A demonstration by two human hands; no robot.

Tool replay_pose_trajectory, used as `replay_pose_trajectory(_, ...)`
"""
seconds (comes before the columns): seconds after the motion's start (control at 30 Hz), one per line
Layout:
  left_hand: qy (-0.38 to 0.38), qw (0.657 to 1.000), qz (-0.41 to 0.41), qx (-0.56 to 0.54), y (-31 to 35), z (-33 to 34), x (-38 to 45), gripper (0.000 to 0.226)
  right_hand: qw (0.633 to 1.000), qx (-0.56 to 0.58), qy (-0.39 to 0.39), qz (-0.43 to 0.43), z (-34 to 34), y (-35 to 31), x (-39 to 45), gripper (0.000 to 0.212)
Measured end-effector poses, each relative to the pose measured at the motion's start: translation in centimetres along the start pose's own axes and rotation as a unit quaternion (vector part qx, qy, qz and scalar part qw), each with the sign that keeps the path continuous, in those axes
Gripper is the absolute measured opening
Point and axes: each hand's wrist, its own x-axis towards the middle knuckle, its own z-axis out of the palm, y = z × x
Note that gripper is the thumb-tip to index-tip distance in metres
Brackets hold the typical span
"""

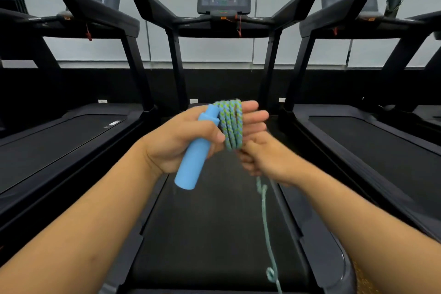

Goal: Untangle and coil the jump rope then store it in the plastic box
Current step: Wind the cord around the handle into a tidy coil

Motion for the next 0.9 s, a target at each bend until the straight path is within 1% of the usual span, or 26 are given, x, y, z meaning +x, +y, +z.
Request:
replay_pose_trajectory(0.07, 0.048, 0.999, 0.019, 0.01, 0.1, -0.9, 0.1, 0.068, 0.999, 0.016, -0.035, 0.013, 1.1, 0.9, -0.1, 0.034)
replay_pose_trajectory(0.1, 0.077, 0.997, 0.024, 0.021, 0.1, -1.4, 0.0, 0.067, 0.999, 0.006, -0.047, 0.019, 1.1, 1.2, -0.2, 0.034)
replay_pose_trajectory(0.2, 0.132, 0.99, 0.038, 0.033, 0.0, -3.2, -0.3, 0.066, 0.994, -0.067, -0.083, 0.038, 1.2, 1.0, -0.9, 0.034)
replay_pose_trajectory(0.3, 0.174, 0.984, 0.036, 0.031, -0.1, -4.5, -0.6, 0.066, 0.985, -0.133, -0.098, 0.051, 0.9, 0.7, -1.3, 0.034)
replay_pose_trajectory(0.4, 0.218, 0.975, 0.019, 0.042, -0.8, -5.4, -0.7, 0.068, 0.968, -0.213, -0.115, 0.059, 0.4, -0.8, -1.6, 0.033)
replay_pose_trajectory(0.5, 0.248, 0.958, -0.03, 0.141, -2.0, -6.2, -0.9, 0.077, 0.953, -0.257, -0.145, 0.065, -0.5, -3.2, -2.5, 0.031)
replay_pose_trajectory(0.57, 0.236, 0.943, -0.074, 0.222, -2.9, -6.6, -1.1, 0.078, 0.949, -0.273, -0.15, 0.051, -1.5, -5.2, -3.3, 0.031)
replay_pose_trajectory(0.63, 0.205, 0.93, -0.125, 0.279, -3.4, -6.6, -1.4, 0.067, 0.95, -0.286, -0.126, 0.02, -2.8, -6.7, -3.7, 0.032)
replay_pose_trajectory(0.67, 0.179, 0.924, -0.148, 0.305, -3.5, -6.3, -1.4, 0.062, 0.953, -0.283, -0.106, 0.004, -3.6, -7.3, -3.8, 0.032)
replay_pose_trajectory(0.73, 0.102, 0.914, -0.188, 0.346, -3.2, -5.0, -1.2, 0.06, 0.964, -0.258, -0.058, -0.027, -5.2, -7.5, -3.5, 0.032)
replay_pose_trajectory(0.83, -0.021, 0.914, -0.225, 0.338, -2.3, -2.5, -0.8, 0.056, 0.978, -0.202, 0.023, -0.052, -7.7, -6.2, -2.4, 0.033)
replay_pose_trajectory(0.9, -0.071, 0.924, -0.221, 0.303, -1.8, -1.1, -0.5, 0.056, 0.982, -0.175, 0.058, -0.05, -8.9, -4.7, -1.5, 0.034)
